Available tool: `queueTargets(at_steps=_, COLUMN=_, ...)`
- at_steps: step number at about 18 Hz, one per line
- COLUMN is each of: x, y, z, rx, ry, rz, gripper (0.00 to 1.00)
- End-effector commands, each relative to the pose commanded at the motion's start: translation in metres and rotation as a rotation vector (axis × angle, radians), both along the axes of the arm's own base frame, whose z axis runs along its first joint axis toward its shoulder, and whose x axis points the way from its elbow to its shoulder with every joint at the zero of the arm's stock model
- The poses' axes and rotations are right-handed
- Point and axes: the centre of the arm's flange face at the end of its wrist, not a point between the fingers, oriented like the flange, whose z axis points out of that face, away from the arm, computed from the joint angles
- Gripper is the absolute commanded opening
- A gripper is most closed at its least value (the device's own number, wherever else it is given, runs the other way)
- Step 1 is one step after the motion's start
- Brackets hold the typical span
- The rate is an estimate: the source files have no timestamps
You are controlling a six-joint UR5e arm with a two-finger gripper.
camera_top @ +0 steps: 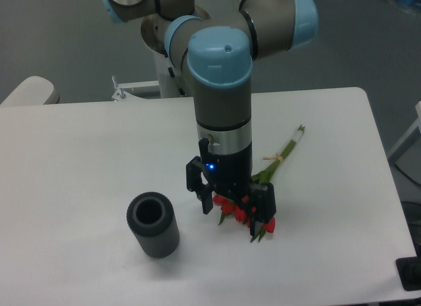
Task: Pick up the flowers from the table
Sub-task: 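Open the gripper and lift it up off the red tulip bunch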
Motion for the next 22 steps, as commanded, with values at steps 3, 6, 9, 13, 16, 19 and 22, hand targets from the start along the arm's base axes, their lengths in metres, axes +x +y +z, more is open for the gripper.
queueTargets(at_steps=3, x=0.005, y=0.001, z=-0.006, rx=-0.002, ry=-0.001, rz=-0.004, gripper=1.00)
queueTargets(at_steps=6, x=0.009, y=0.003, z=-0.008, rx=-0.011, ry=0.002, rz=-0.008, gripper=1.00)
queueTargets(at_steps=9, x=0.010, y=0.002, z=-0.008, rx=-0.012, ry=0.003, rz=-0.007, gripper=1.00)
queueTargets(at_steps=13, x=0.008, y=-0.003, z=-0.011, rx=-0.023, ry=-0.007, rz=-0.004, gripper=1.00)
queueTargets(at_steps=16, x=0.005, y=-0.011, z=-0.017, rx=-0.054, ry=-0.041, rz=0.009, gripper=1.00)
queueTargets(at_steps=19, x=-0.027, y=-0.039, z=-0.046, rx=-0.124, ry=-0.115, rz=0.060, gripper=1.00)
queueTargets(at_steps=22, x=-0.067, y=-0.076, z=-0.064, rx=-0.152, ry=-0.140, rz=0.105, gripper=1.00)
